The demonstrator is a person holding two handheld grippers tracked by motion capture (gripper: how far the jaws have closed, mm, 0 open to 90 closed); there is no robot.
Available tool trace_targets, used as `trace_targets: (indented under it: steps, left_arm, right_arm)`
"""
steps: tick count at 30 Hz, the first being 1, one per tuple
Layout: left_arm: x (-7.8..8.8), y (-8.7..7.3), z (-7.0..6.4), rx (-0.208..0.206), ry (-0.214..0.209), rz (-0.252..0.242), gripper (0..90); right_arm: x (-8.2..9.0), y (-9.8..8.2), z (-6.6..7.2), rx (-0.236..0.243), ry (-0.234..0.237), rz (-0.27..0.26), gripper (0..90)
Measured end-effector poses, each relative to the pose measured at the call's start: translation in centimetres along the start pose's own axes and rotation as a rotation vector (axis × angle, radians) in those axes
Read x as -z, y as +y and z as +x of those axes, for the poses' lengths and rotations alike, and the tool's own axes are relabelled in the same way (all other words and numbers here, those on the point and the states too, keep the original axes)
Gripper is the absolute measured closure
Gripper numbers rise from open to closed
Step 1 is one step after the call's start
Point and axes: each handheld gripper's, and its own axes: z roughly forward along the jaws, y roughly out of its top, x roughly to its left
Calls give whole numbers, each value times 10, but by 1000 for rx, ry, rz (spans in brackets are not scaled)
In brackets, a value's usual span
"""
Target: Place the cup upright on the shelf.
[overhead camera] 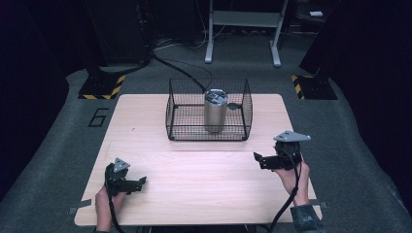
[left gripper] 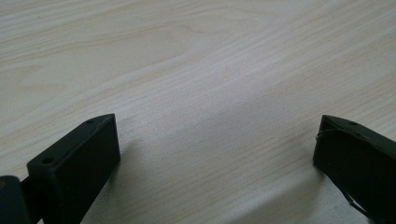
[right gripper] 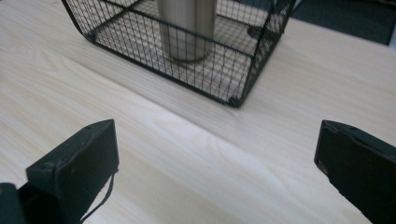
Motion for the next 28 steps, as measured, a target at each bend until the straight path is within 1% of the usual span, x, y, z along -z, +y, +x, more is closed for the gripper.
trace_targets:
  steps: [1,4,5,6,10,11,15,16,17,18,19,21,22,23,24,25,26,27,28]
  left_arm:
    - [0,0,0,0,0,1,2]
    - [0,0,0,1,0,0,2]
    - [0,0,-1,7,-1,-1,2]
    - [0,0,0,1,0,0,2]
    - [0,0,0,5,-1,-1,2]
    - [0,0,-1,13,-1,-2,2]
    - [0,0,-1,14,-3,1,2]
    - [0,0,-1,14,-4,2,2]
    - [0,0,-1,15,-4,2,3]
    - [0,0,0,2,-1,3,2]
    - [0,0,0,5,-2,4,2]
    - [0,0,0,2,1,0,2]
    - [0,0,0,2,1,0,2]
    - [0,0,0,3,2,0,3]
    - [0,0,0,3,2,0,3]
    - [0,0,0,3,2,0,3]
    - [0,0,0,3,2,0,3]
    - [0,0,0,4,2,-1,3]
    - [0,0,0,4,2,0,3]
  right_arm:
    - [0,-6,-2,-4,-9,2,0]
    - [1,-26,-6,-35,-23,13,0]
    - [1,-33,-8,-46,-27,17,0]
    - [1,-40,-10,-66,-31,25,0]
    - [0,-66,-18,-118,-44,40,0]
    - [0,-72,-19,-127,-54,45,0]
    - [-8,-97,-24,-168,-72,71,0]
    - [-11,-103,-26,-164,-73,84,0]
    - [-14,-108,-27,-171,-77,94,0]
    - [-17,-114,-28,-176,-78,94,0]
    - [-19,-119,-28,-188,-80,101,0]
    - [-23,-127,-28,-188,-94,108,0]
    - [-25,-130,-28,-180,-103,118,0]
    - [-27,-132,-29,-160,-108,122,0]
    - [-27,-132,-29,-160,-108,122,0]
    - [-28,-134,-28,-160,-120,120,0]
    - [-29,-137,-28,-152,-130,126,0]
    - [-29,-138,-29,-142,-129,125,0]
    - [-30,-139,-29,-151,-136,127,0]
